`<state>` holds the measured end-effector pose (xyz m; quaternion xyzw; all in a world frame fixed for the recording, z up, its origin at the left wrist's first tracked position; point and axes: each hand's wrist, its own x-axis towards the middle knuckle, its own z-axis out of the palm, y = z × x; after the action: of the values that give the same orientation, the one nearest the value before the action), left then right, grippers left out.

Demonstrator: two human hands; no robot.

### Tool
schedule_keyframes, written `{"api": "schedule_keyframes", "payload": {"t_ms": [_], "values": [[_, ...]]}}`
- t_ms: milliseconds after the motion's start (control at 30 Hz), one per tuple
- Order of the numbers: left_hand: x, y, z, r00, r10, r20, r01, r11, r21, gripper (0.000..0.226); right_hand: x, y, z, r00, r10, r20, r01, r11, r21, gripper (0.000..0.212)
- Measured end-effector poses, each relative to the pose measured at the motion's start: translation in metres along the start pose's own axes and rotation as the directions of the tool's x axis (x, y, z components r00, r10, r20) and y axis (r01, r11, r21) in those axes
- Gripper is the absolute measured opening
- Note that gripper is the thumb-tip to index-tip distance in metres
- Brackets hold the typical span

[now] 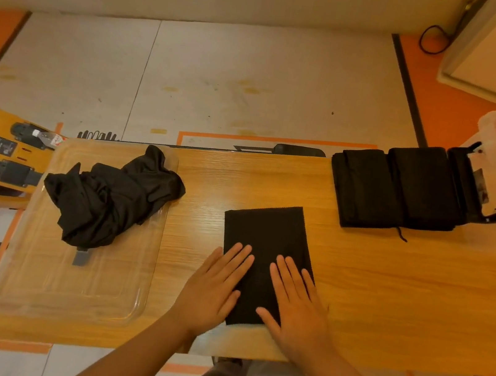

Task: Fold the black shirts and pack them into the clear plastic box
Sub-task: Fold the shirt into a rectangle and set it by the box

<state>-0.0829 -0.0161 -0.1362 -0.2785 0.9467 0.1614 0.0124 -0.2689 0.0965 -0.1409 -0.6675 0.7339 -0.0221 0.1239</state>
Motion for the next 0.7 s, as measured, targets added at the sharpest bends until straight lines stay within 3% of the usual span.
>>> {"api": "schedule_keyframes", "payload": {"t_ms": [100, 200, 367, 500, 600, 700], "values": [[-0.019, 0.021, 0.012, 0.996, 0.087, 0.025, -0.083, 0.989, -0.12, 0.074, -0.013, -0.001, 0.005, 0.998, -0.069, 0.007, 0.07, 0.998, -0.002, 0.084], [-0.039, 0.032, 0.028, 0.994, 0.087, 0.067, -0.078, 0.988, -0.131, 0.092, -0.024, -0.002, 0.01, 0.997, -0.066, 0.044, 0.065, 0.998, 0.017, 0.094], [-0.059, 0.03, 0.039, 0.987, 0.15, 0.063, -0.152, 0.988, 0.02, 0.072, -0.059, -0.01, 0.023, 0.993, -0.106, 0.043, 0.106, 0.994, 0.002, 0.109], [-0.072, 0.034, 0.047, 0.987, 0.16, 0.035, -0.162, 0.985, 0.057, 0.092, -0.076, -0.011, 0.037, 0.994, -0.097, -0.042, 0.096, 0.995, -0.029, 0.119], [-0.084, 0.034, 0.05, 0.981, 0.191, 0.017, -0.192, 0.979, 0.071, 0.094, -0.086, -0.012, 0.041, 0.985, -0.155, -0.076, 0.152, 0.988, -0.04, 0.125], [-0.094, 0.037, 0.052, 0.975, 0.218, -0.047, -0.217, 0.976, 0.026, 0.076, -0.094, -0.014, 0.037, 0.979, -0.193, -0.061, 0.191, 0.981, -0.029, 0.125]]}}
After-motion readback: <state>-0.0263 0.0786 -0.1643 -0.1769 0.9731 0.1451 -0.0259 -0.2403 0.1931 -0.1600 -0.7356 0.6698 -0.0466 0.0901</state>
